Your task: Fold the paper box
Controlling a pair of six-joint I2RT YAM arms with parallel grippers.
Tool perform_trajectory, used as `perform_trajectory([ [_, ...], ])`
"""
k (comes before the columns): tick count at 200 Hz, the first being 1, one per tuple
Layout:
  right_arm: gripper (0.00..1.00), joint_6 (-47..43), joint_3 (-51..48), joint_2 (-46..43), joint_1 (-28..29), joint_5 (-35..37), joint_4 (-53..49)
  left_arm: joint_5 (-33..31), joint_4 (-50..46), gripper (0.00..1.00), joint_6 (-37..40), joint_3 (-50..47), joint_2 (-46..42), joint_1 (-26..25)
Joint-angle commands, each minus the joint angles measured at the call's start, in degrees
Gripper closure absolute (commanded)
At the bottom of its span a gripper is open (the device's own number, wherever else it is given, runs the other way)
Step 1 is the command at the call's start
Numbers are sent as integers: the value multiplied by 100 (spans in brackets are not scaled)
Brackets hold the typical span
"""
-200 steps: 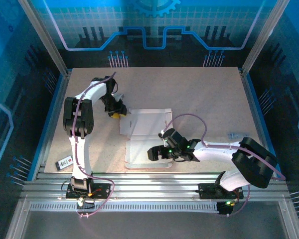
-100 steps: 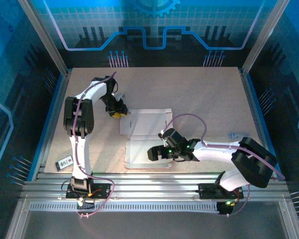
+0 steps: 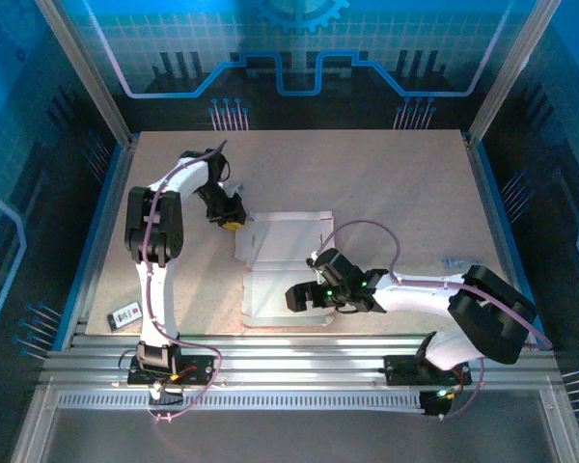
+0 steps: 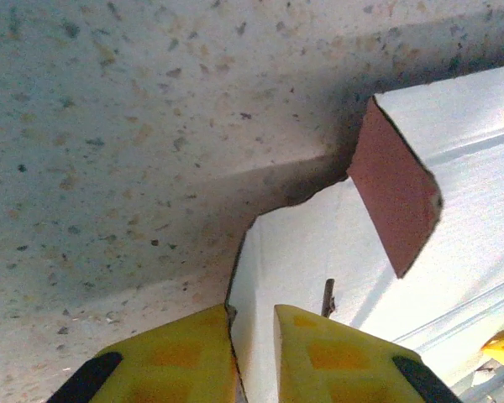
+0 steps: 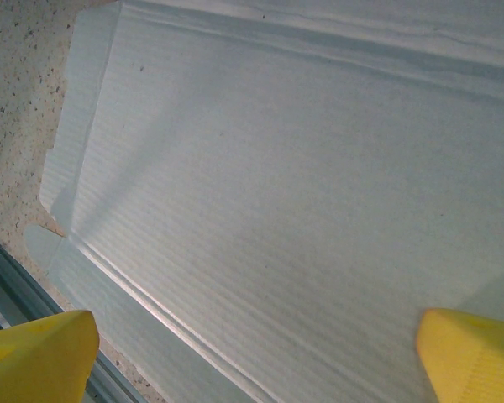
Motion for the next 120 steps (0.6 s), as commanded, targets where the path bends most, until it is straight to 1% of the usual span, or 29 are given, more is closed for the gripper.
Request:
perform_trajectory([
  [1,1,-11,-63,121,84,124,-440,209,-225,80,87,124,19,-71],
  [20,1,-12,-53,112,92,124,-454,203,-230,79,88,122,23,-79],
  [48,1,-16,-71,85,92,133,-462,203,-234,83,72,121,12,-88],
  [61,1,-10,-71,71,92,137,-466,197,-231,89,57,127,-27,-105],
  [70,1,-10,-54,59,92,145,-488,187,-210,90,37,115,-66,-116],
  [95,1,-82,48,-48,92,183,-587,149,-49,95,-50,27,-265,-175],
  [120,1,-265,291,-234,91,155,-836,37,355,97,-244,-206,-704,-268],
])
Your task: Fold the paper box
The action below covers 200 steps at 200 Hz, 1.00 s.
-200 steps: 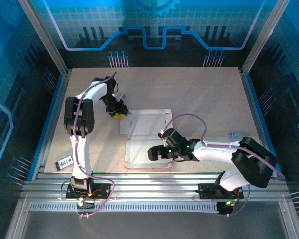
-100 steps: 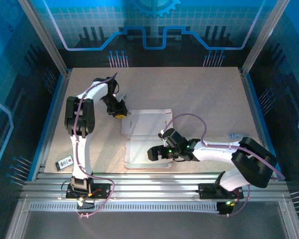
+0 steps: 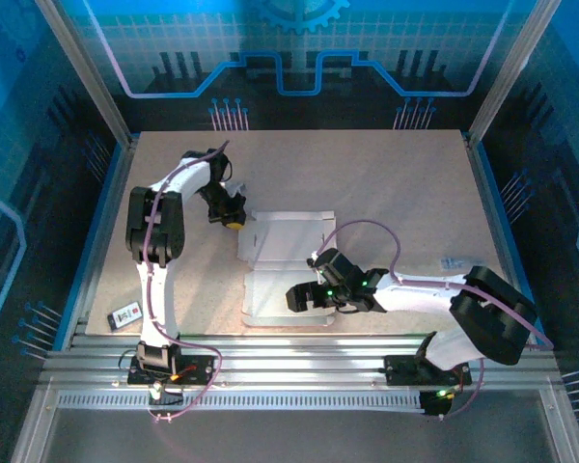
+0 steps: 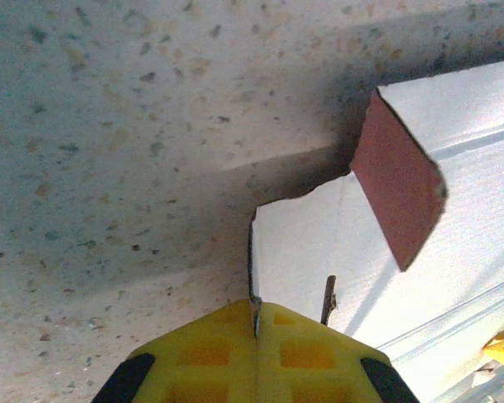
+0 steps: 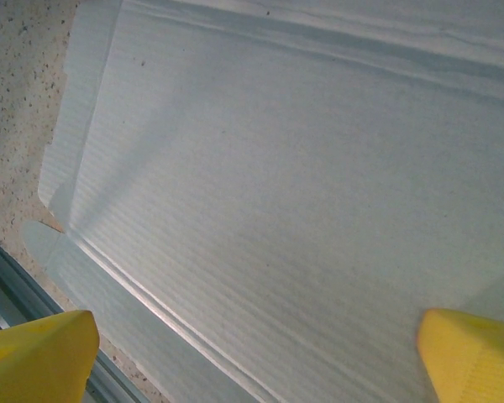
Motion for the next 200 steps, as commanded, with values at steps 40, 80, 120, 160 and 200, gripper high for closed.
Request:
perform_trajectory([
  [40,20,-215,362,-506,95,-162,-648,-264,1356,97,-597,-982,-1593,-374],
  [80,46,61,404,-508,317,227,-879,-593,2394,95,-857,-1868,-2370,-697],
  [120,48,533,645,-60,768,1238,-1450,-1005,3277,95,-1069,-2632,-2867,-1044],
  [160,46,1053,970,461,1103,2106,-1995,-1311,3743,95,-1217,-3097,-3195,-1371],
  [200,39,1262,1315,964,1343,2665,-2425,-1374,4154,95,-1368,-3773,-3684,-1530],
])
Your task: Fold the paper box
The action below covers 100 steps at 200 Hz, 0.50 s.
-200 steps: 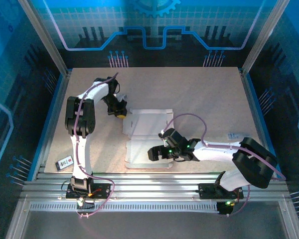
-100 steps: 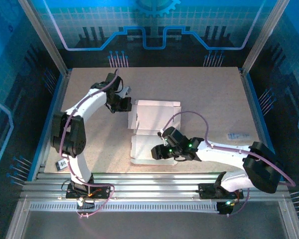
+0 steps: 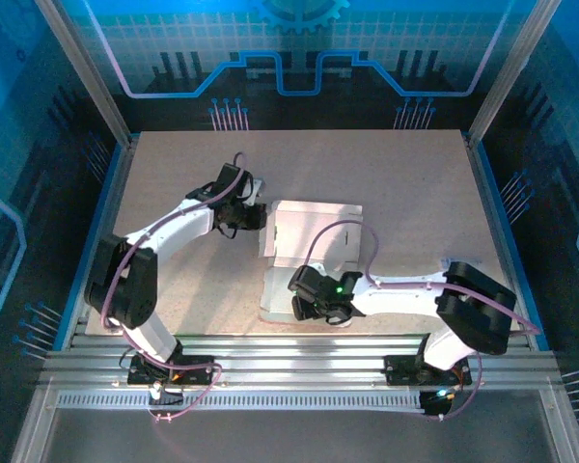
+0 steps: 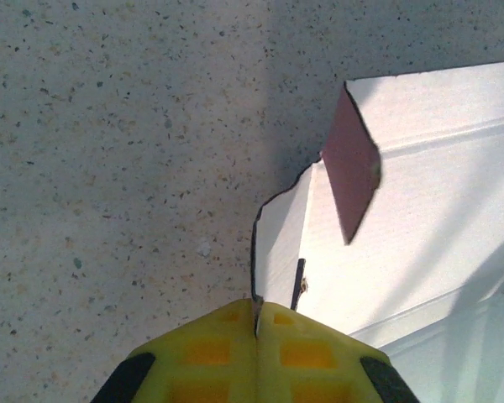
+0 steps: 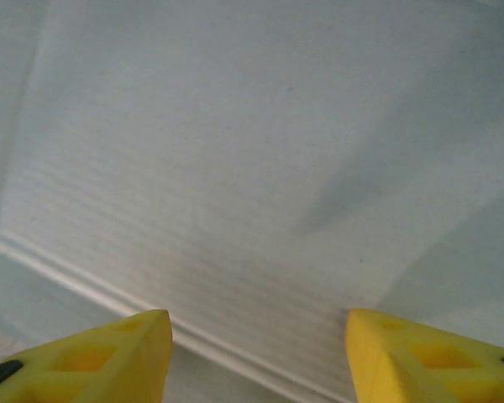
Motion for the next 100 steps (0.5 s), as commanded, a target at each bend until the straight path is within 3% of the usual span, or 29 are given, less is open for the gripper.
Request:
perform_trajectory([
  [1,39,339,286,267,185,679,-540,-165,469,95,-184,-402,-408,-101],
  [45,35,467,371,549,254,711,-522,-123,1121,95,-495,-1420,-1073,-272],
  [100,34,499,315,600,278,675,-327,-293,1205,94,-682,-2121,-1640,-600],
])
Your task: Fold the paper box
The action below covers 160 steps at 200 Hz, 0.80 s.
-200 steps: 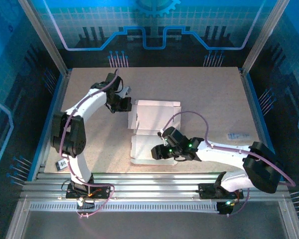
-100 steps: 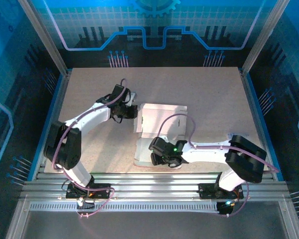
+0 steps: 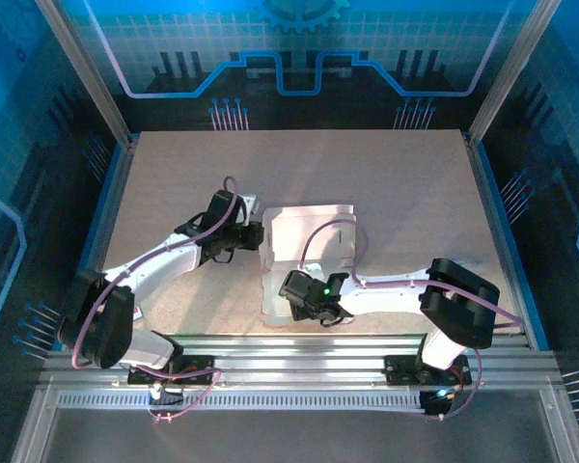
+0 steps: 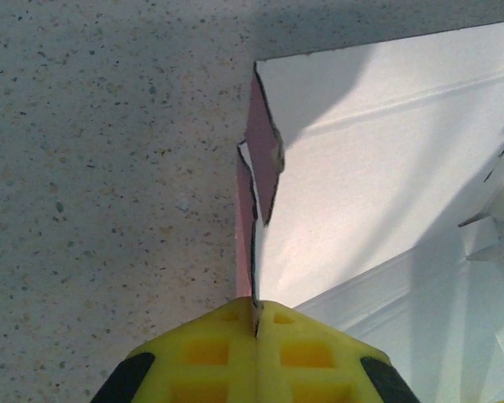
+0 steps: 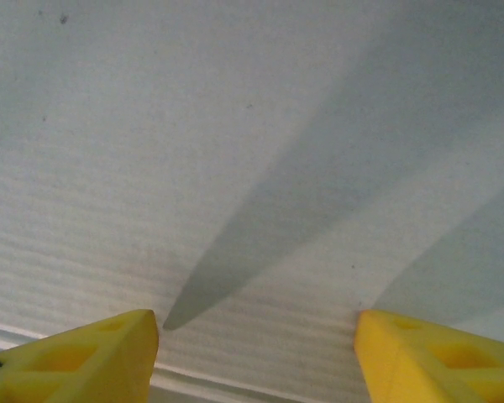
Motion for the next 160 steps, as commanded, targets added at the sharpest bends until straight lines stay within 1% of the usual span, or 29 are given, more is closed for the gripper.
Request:
perform_trajectory([
  [1,34,158,-33,176,82,148,7,61,-105,94,-178,-337,-235,-181],
  [19,34,122,-66,148,101,116,113,71,-47,94,-268,-515,-327,-275],
  [72,34,-109,-205,68,189,-135,609,-188,16,95,-490,-763,-409,-594],
  [116,34,-265,-219,86,270,-286,858,-680,-263,95,-550,-820,-434,-867],
  [160,34,-374,-221,86,336,-352,1016,-960,-397,95,-727,-1085,-640,-1021],
])
